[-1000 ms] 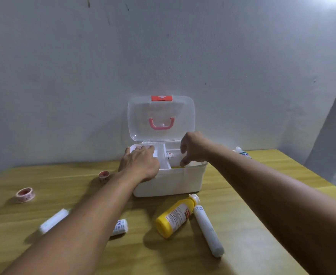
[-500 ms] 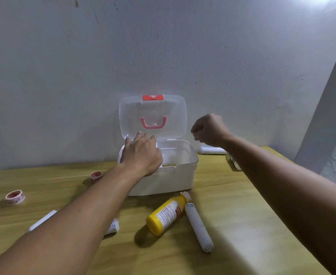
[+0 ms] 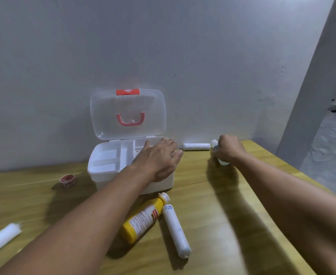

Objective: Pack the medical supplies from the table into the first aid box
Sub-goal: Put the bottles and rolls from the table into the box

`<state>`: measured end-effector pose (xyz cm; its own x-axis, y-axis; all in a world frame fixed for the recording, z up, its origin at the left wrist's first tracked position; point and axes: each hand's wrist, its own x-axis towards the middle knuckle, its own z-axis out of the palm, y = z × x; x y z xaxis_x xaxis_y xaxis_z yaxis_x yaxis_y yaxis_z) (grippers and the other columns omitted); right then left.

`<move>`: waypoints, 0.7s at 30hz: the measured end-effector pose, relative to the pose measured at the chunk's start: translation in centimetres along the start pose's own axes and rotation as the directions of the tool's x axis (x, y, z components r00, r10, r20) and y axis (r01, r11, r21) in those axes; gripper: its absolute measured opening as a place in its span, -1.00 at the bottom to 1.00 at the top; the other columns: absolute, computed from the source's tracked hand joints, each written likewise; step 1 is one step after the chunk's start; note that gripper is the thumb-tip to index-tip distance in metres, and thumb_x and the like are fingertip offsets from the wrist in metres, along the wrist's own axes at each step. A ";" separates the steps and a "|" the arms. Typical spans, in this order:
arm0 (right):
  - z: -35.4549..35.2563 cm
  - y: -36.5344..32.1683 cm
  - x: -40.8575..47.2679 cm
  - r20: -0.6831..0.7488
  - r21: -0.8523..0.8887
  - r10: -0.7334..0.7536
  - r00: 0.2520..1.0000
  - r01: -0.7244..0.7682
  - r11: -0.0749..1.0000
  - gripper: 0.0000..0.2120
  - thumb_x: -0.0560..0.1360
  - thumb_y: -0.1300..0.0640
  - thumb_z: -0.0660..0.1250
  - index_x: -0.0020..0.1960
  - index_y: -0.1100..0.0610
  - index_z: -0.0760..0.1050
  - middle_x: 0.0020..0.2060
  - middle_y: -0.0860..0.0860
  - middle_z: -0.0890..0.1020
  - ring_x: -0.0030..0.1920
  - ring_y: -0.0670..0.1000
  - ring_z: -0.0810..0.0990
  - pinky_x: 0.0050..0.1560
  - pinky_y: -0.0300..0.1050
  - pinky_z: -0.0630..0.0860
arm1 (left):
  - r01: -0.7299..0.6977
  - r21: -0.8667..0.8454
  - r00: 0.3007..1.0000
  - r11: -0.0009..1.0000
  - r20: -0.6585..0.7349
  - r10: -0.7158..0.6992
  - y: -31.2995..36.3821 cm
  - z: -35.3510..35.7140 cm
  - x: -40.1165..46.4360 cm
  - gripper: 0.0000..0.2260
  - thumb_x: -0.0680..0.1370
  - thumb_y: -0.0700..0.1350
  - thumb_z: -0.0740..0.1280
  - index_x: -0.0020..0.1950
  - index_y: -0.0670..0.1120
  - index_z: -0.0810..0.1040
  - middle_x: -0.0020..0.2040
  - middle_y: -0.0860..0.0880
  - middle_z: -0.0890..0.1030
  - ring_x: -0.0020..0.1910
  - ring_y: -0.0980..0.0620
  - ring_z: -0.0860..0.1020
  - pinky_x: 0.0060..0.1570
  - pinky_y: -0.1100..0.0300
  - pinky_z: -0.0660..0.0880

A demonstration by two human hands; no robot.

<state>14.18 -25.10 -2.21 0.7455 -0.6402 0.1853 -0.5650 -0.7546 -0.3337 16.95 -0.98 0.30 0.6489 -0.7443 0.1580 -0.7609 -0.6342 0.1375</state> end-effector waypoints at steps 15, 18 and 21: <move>-3.5 -1.2 -2.9 0.444 0.756 0.093 0.891 -0.428 0.494 -0.57 0.30 0.35 0.44 0.14 0.33 0.42 -0.19 0.20 0.51 -0.32 0.15 0.59 -0.35 0.03 0.61 | -0.001 -0.060 0.944 0.998 -0.328 -0.019 -1.2 -1.2 -1.4 -0.52 0.59 0.08 -0.05 0.30 -0.11 0.47 0.39 -0.10 0.48 0.42 -0.08 0.39 0.40 -0.09 0.25; -5.8 -3.4 -4.4 0.398 0.863 -0.102 0.912 -0.334 0.379 -0.74 0.37 0.37 0.39 0.03 0.30 0.44 -0.14 0.16 0.50 -0.21 0.11 0.59 -0.33 0.00 0.59 | 0.100 -0.139 0.920 0.985 -0.365 -0.145 -3.2 -2.1 -2.4 -0.72 0.61 -0.03 0.03 -0.08 -0.12 0.46 -0.01 -0.17 0.58 0.09 -0.23 0.53 0.08 -0.01 0.38; -7.9 -6.3 -5.7 0.310 0.919 -0.283 0.908 -0.209 0.335 -0.76 0.38 0.35 0.41 0.02 0.32 0.47 -0.10 0.17 0.56 -0.11 0.14 0.64 -0.21 -0.02 0.67 | 0.248 -0.167 0.903 0.954 -0.317 -0.290 -5.2 -2.8 -3.8 -0.72 0.62 -0.08 0.07 0.00 -0.20 0.52 0.12 -0.23 0.60 0.09 -0.23 0.51 0.09 -0.02 0.39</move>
<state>10.66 -17.86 6.11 0.9462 -0.3227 -0.0236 -0.0203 0.0137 -0.9997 18.47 5.70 1.73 0.8073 -0.4213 0.4132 -0.5647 -0.7546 0.3340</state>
